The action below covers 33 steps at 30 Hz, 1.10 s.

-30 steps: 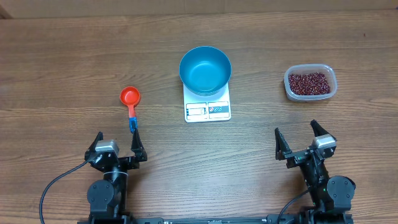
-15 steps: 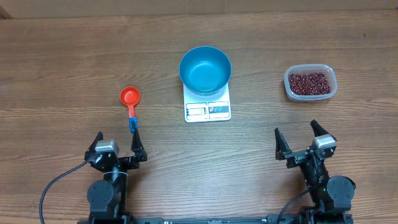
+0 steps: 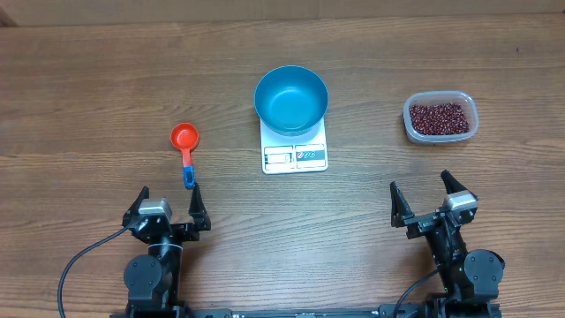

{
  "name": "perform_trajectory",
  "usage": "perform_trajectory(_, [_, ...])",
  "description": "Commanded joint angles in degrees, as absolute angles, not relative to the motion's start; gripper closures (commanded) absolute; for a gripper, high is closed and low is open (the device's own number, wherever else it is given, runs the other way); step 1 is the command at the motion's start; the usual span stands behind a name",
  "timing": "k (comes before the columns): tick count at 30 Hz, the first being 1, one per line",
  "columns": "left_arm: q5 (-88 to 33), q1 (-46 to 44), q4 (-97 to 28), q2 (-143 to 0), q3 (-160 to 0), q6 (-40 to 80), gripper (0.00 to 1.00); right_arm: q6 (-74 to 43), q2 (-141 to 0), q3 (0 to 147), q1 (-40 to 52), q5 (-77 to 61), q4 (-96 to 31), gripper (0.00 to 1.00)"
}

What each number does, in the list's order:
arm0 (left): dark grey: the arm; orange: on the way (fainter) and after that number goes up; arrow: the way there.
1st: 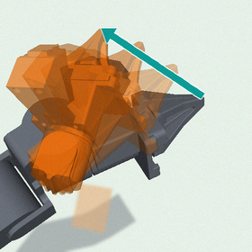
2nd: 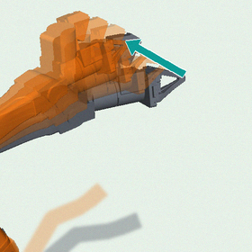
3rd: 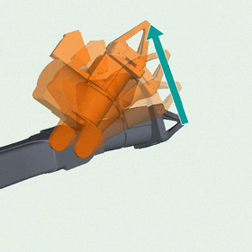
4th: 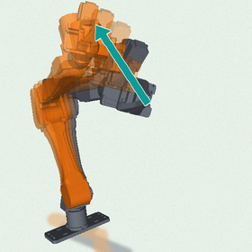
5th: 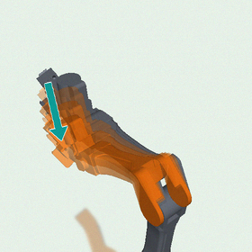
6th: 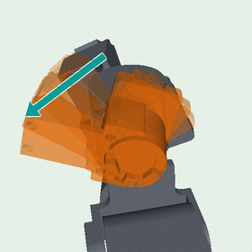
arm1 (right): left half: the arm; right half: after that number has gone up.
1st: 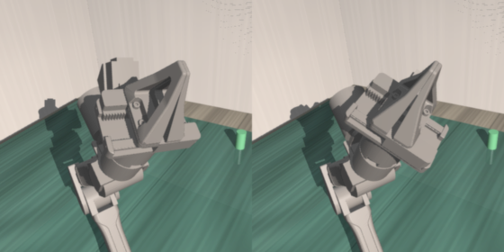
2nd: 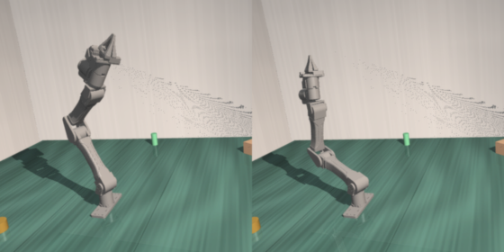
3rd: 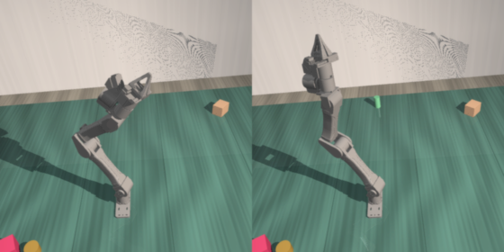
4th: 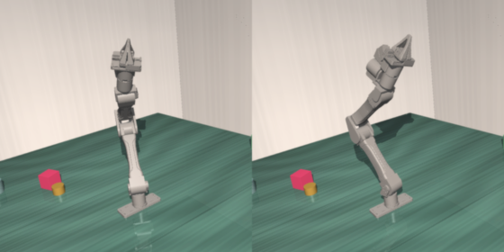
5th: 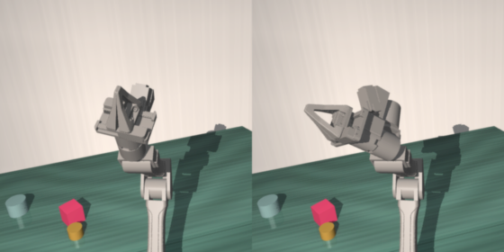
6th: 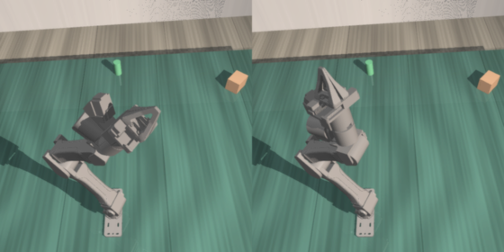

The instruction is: Scoop item into bowl and weigh 150g on scale

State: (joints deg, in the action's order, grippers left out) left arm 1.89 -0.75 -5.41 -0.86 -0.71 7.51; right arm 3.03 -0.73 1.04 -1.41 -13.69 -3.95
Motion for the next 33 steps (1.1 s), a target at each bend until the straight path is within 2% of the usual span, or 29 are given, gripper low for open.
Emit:
perform_trajectory(1, [0.34, -1.26, -7.92, -0.25, -2.33, 6.42, 0.0, 3.07, -0.19, 0.45, -1.08, -13.61, -3.55, 0.0])
perform_trajectory(25, [-0.05, -1.23, -23.79, -0.64, -14.13, 6.13, 0.0, 3.07, -0.16, 0.45, -1.08, -13.61, -3.57, 0.0])
perform_trajectory(33, [-0.69, -1.26, -25.61, -6.7, -18.61, 4.97, 0.0, 3.07, -0.19, 0.45, -1.08, -13.61, -3.57, 0.0])
